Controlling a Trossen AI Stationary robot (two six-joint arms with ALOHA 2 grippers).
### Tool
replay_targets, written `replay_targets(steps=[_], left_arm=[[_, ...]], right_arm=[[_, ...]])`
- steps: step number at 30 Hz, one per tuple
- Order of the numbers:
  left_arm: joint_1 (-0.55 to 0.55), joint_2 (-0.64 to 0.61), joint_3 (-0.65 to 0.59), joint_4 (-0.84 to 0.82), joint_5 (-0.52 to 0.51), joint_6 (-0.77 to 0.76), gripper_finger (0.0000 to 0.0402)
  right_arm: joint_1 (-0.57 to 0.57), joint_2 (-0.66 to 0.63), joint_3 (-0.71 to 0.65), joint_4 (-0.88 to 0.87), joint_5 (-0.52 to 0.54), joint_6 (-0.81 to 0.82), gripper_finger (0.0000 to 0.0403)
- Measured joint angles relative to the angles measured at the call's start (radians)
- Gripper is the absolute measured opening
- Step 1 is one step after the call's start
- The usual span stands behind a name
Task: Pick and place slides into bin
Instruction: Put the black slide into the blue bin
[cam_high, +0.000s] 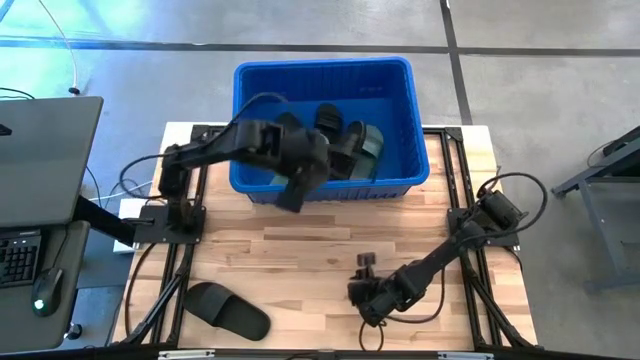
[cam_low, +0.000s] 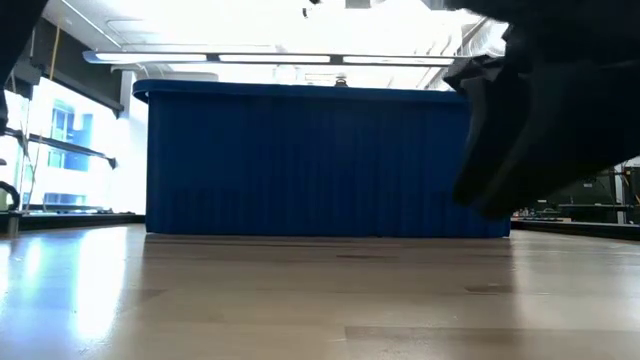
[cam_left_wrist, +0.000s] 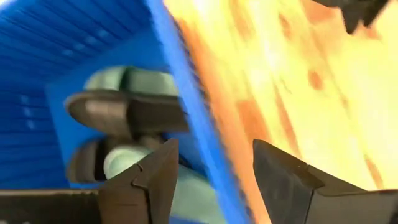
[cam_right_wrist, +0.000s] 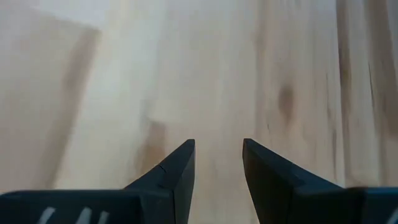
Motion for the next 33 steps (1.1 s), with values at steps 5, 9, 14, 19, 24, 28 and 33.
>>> replay_targets(steps=[5, 9, 14, 19, 24, 28, 33], left_arm=[[-0.159, -0.016, 0.000, -0.065, -0.159, -0.119, 0.0174], [-0.292, -0.015, 0.000, -0.066, -0.306, -0.186, 0.0165], [-0.428, -0.014, 0.000, -0.067, -0.380, -0.244, 0.0161], [-0.522, -0.014, 0.000, -0.067, -0.380, -0.252, 0.0166], [-0.571, -0.014, 0.000, -0.066, -0.413, -0.264, 0.0167], [-0.569, -0.024, -0.001, -0.067, -0.474, -0.274, 0.0168], [-0.549, -0.031, 0.000, -0.066, -0.465, -0.275, 0.0168]], right_arm=[[-0.015, 0.000, -0.006, 0.177, 0.077, -0.080, 0.0124], [-0.050, 0.000, -0.005, 0.372, 0.127, -0.092, 0.0124], [-0.116, 0.007, -0.005, 0.521, -0.005, -0.159, 0.0124], [-0.183, 0.068, -0.005, 0.803, -0.122, -0.238, 0.0124], [-0.241, 0.196, 0.022, 1.097, -0.244, -0.317, 0.0124], [-0.275, 0.324, 0.167, 1.086, -0.305, -0.325, 0.0124], [-0.303, 0.502, 0.465, 0.961, -0.326, -0.343, 0.0124]])
